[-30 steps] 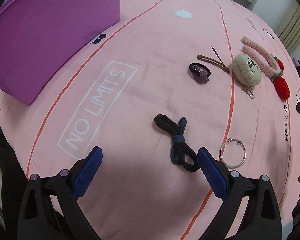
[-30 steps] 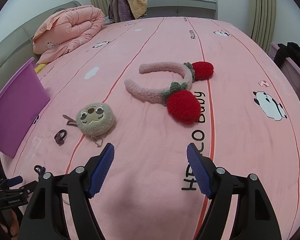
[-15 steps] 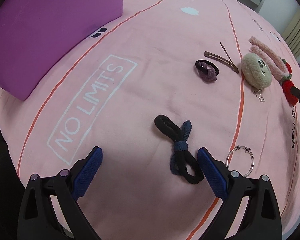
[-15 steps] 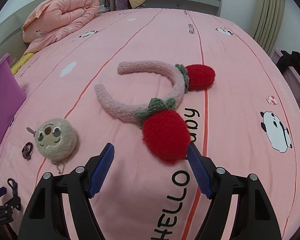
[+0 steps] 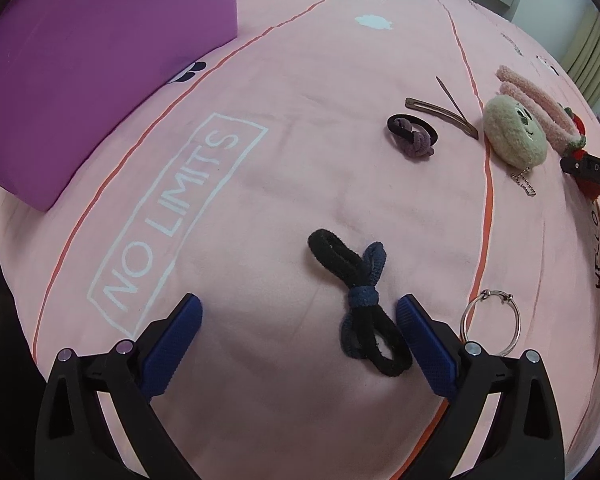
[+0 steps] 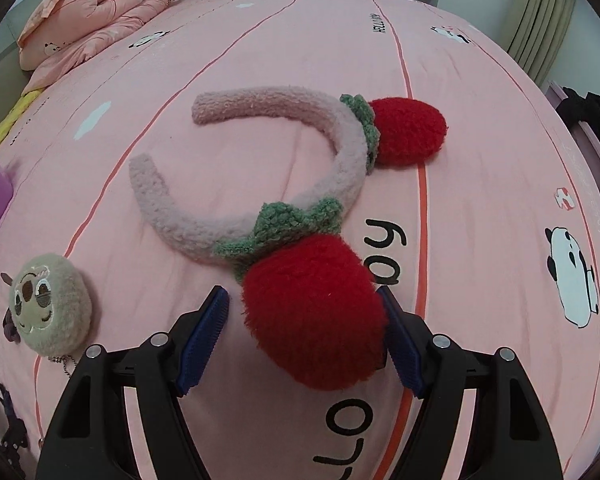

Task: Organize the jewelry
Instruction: 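Grasp the black hair tie with the left tool while the right tool grasps the red pompom headband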

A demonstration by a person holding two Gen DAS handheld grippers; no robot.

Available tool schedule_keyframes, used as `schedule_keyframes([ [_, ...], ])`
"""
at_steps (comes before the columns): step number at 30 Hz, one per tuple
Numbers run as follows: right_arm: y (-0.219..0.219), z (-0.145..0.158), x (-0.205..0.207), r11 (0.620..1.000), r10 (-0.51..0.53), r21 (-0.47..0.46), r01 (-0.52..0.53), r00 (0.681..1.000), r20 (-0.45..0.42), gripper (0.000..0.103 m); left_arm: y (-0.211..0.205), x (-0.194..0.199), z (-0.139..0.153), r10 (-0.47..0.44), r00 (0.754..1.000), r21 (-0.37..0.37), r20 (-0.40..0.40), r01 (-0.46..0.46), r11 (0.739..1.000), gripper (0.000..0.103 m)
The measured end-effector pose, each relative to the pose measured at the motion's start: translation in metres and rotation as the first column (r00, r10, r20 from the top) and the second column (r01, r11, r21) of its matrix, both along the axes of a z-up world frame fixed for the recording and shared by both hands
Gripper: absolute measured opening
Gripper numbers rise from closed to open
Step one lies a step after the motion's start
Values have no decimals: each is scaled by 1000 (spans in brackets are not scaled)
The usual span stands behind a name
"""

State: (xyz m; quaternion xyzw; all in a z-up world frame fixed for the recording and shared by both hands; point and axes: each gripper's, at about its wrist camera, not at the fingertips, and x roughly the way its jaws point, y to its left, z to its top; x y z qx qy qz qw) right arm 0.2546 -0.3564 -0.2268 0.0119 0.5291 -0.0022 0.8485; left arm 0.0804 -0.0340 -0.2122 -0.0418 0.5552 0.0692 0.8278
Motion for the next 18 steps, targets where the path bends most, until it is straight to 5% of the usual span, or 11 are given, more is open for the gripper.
schedule_keyframes([
  [5, 3, -2, 1, 1000, -16, -12, 16, 1000, 5, 71, -5, 6, -2, 16, 1000, 30, -9, -16, 999, 96],
  [8, 8, -2, 0, 999, -5, -34, 5, 1000, 13, 69, -12, 5, -1, -3, 1000, 53, -12, 4, 999, 87],
  [13, 13, 2, -2, 999, -6, -43, 7, 1000, 18, 42, -22, 4, 4, -57, 998, 52, -15, 57, 997, 61],
  [17, 16, 6, -6, 998, 7, -59, -5, 1000, 29, 36, -18, 1, 8, -61, 998, 27, -8, 62, 998, 42],
  [18, 16, 8, -9, 998, 6, -55, -4, 999, 36, 35, -16, 1, 9, -61, 998, 18, -7, 61, 998, 30],
])
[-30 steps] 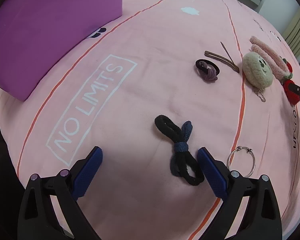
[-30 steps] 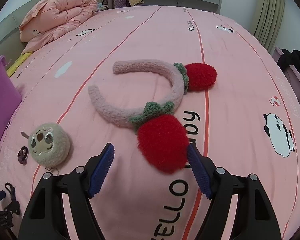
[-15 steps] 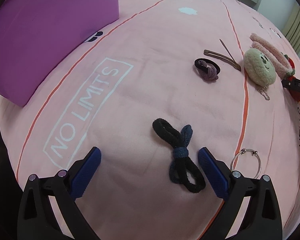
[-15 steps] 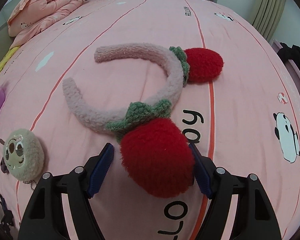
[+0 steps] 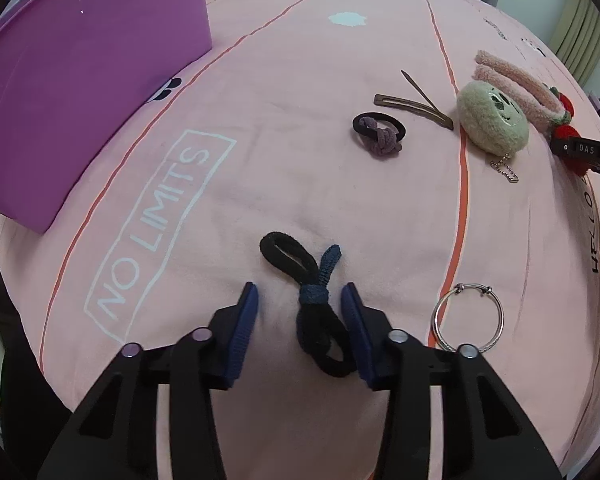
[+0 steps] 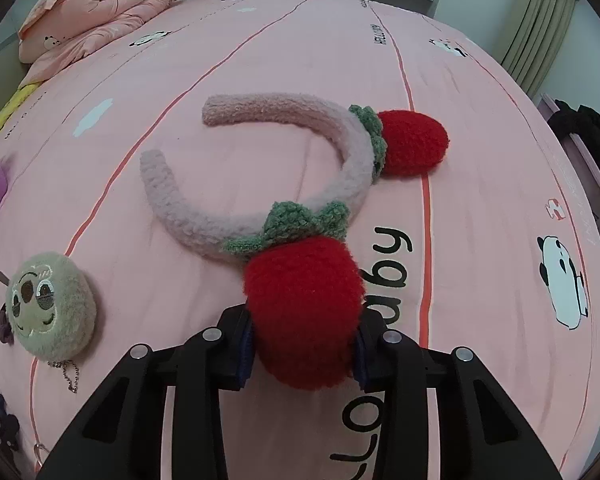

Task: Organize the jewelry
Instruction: 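Grasp the black hair tie with the left tool while the right tool grasps the red pompom headband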

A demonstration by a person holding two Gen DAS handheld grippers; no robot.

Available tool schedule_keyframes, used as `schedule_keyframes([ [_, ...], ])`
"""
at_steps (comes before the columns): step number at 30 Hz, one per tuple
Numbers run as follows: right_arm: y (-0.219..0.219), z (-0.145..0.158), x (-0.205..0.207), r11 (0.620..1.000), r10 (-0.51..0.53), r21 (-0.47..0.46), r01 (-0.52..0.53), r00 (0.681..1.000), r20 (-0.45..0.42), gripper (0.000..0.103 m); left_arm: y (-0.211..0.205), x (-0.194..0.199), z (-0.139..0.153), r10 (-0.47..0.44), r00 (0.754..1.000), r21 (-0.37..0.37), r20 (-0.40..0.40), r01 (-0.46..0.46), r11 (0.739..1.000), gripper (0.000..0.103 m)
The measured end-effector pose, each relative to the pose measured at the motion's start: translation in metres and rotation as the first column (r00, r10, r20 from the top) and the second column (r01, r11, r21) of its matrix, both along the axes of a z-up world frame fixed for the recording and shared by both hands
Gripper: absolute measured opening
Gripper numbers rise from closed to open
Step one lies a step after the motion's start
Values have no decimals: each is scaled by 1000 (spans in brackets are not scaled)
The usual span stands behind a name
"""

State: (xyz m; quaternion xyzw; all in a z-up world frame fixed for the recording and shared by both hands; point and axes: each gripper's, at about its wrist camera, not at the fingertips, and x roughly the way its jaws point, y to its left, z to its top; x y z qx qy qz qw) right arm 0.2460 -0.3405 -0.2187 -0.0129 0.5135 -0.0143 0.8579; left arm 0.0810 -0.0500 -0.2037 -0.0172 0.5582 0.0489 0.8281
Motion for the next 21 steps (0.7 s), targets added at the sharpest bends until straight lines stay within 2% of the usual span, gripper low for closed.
schedule_keyframes([
  [1, -1, 2, -3, 1000, -4, 12, 4, 1000, 7, 34, 2, 0, 1, 1, 1000, -9, 0, -1, 1000, 20],
  [3, -2, 7, -9, 999, -13, 49, 12, 1000, 20, 34, 5, -1, 3, 5, 1000, -26, -3, -5, 1000, 14],
  [12, 4, 51, -50, 978, -50, 209, 24, 991, 122, 33, 10, -5, 26, -32, 998, -60, 48, 35, 998, 13],
  [18, -2, 88, -79, 942, -118, 332, 54, 977, 177, 33, 9, -3, 51, -65, 994, -83, 89, 72, 994, 13],
  [21, -1, 97, -94, 922, -147, 382, 72, 974, 173, 33, 10, -4, 64, -78, 991, -93, 106, 88, 992, 13],
])
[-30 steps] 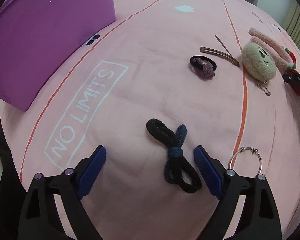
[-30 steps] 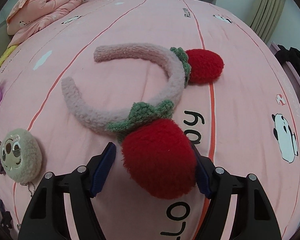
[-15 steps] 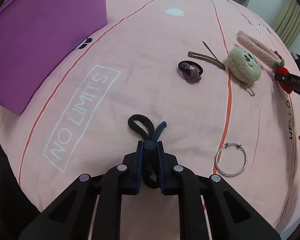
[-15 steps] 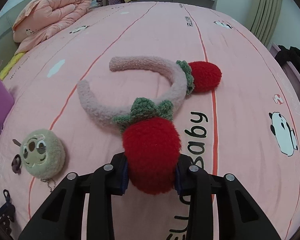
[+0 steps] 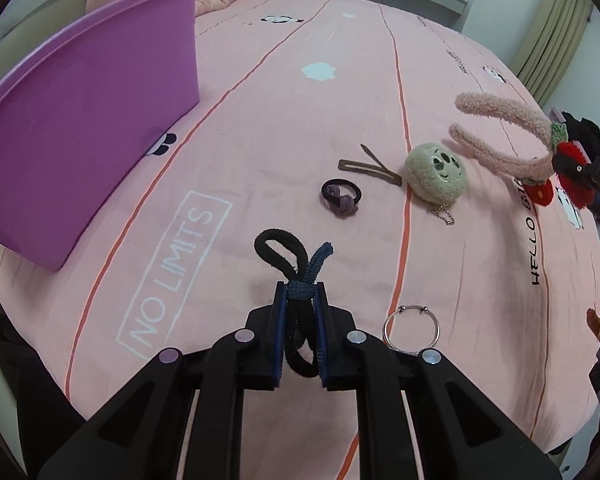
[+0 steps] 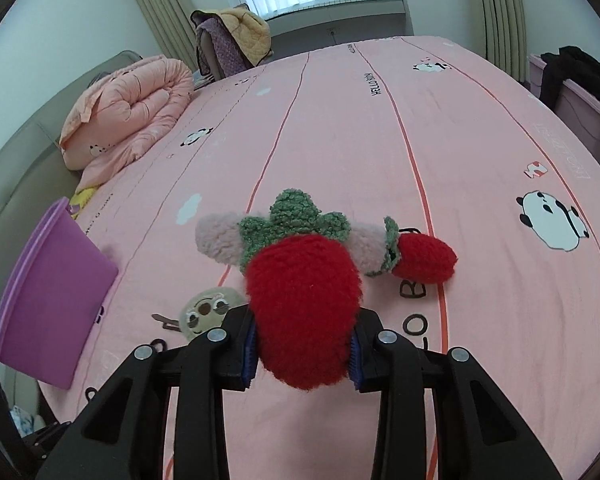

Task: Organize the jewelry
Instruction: 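Grasp the black hair tie with the left tool while the right tool grasps the red pompom headband, then carry the hair tie and headband over the purple tub with both tools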

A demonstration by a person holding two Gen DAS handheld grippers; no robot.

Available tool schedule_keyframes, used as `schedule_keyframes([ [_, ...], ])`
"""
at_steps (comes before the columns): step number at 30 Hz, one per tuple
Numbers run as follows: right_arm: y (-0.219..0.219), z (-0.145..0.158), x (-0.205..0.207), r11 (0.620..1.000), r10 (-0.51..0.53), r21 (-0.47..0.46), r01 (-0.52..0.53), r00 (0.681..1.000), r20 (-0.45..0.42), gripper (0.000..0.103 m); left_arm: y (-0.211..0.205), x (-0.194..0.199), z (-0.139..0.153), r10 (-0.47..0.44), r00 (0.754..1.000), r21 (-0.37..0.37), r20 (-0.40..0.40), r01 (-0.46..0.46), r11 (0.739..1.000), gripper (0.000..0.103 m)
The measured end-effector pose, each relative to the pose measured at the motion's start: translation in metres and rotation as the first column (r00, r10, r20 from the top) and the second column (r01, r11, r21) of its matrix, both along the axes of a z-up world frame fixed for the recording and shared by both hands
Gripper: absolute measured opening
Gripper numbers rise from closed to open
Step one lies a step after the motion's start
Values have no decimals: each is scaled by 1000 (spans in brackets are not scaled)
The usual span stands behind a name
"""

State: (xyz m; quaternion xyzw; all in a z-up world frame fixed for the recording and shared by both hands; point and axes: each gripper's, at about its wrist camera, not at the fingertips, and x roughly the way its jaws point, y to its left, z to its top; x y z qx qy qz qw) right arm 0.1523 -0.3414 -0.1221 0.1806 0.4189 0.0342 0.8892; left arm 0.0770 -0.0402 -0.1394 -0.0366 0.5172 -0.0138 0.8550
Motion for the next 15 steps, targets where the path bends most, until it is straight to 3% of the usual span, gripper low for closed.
schedule_keyframes([
  [15, 33, 60, -71, 999, -40, 28, 37, 994, 104, 33, 29, -10, 64, 8, 993, -49, 122, -2, 999, 13],
])
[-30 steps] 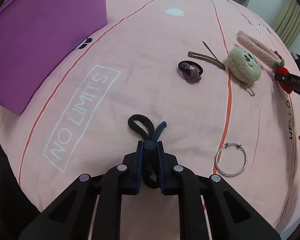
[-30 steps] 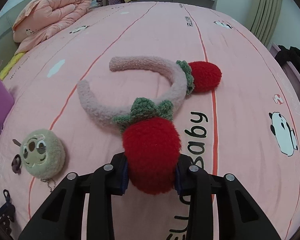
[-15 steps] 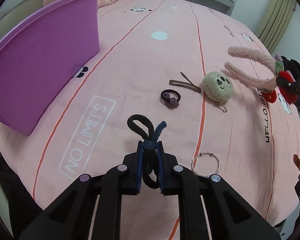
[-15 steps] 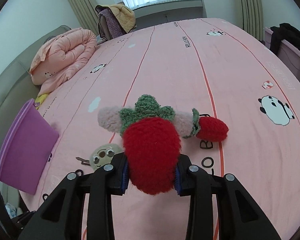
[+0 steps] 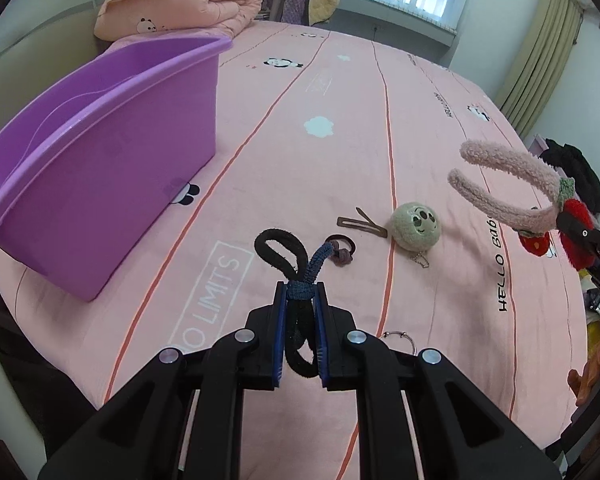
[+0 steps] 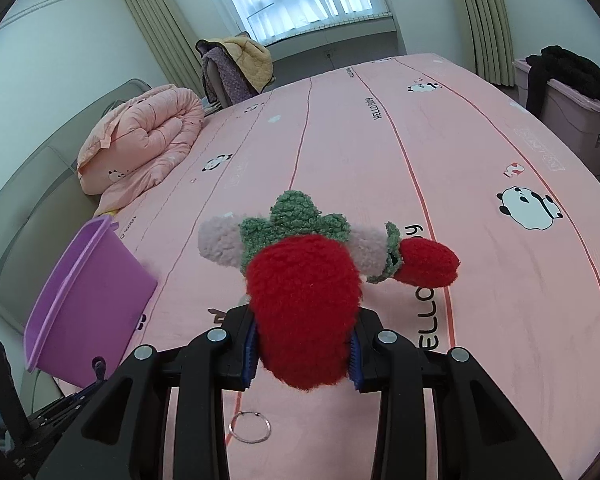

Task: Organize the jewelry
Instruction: 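Carry the hair tie and headband over the purple tub with both tools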

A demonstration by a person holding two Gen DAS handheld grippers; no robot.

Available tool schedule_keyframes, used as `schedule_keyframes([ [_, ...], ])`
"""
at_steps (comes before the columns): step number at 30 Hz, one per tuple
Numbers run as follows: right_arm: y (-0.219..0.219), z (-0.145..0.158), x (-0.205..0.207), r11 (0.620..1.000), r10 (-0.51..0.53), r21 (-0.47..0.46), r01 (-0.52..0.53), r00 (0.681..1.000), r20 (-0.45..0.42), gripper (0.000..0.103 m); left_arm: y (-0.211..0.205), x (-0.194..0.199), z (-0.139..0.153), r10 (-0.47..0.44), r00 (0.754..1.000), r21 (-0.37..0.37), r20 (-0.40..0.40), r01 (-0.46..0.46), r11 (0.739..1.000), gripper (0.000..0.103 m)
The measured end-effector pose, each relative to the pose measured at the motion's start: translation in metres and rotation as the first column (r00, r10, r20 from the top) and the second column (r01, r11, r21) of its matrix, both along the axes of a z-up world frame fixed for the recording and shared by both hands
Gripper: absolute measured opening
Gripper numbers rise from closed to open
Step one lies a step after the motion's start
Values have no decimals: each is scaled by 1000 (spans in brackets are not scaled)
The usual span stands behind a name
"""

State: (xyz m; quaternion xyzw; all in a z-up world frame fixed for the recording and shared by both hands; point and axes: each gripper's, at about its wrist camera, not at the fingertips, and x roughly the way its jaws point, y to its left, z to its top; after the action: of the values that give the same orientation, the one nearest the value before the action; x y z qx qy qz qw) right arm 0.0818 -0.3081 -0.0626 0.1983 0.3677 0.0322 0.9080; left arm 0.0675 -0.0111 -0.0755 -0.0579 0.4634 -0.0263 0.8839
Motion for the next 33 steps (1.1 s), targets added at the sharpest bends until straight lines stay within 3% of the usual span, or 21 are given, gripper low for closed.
schedule_keyframes([
  [13, 98, 61, 1, 988, 148, 26, -152, 982, 118, 33, 68, -12, 59, 46, 993, -72, 111, -38, 997, 13],
  [21, 187, 104, 30, 952, 303, -14, -306, 934, 192, 33, 141, -4, 98, 91, 976, -94, 197, -74, 993, 13],
  [27, 262, 119, 63, 910, 412, -53, -410, 888, 206, 33, 207, 15, 100, 189, 961, -75, 204, -177, 981, 13],
  [33, 332, 112, 90, 868, 496, -124, -481, 851, 171, 33, 263, 38, 80, 276, 950, -74, 144, -267, 961, 13],
])
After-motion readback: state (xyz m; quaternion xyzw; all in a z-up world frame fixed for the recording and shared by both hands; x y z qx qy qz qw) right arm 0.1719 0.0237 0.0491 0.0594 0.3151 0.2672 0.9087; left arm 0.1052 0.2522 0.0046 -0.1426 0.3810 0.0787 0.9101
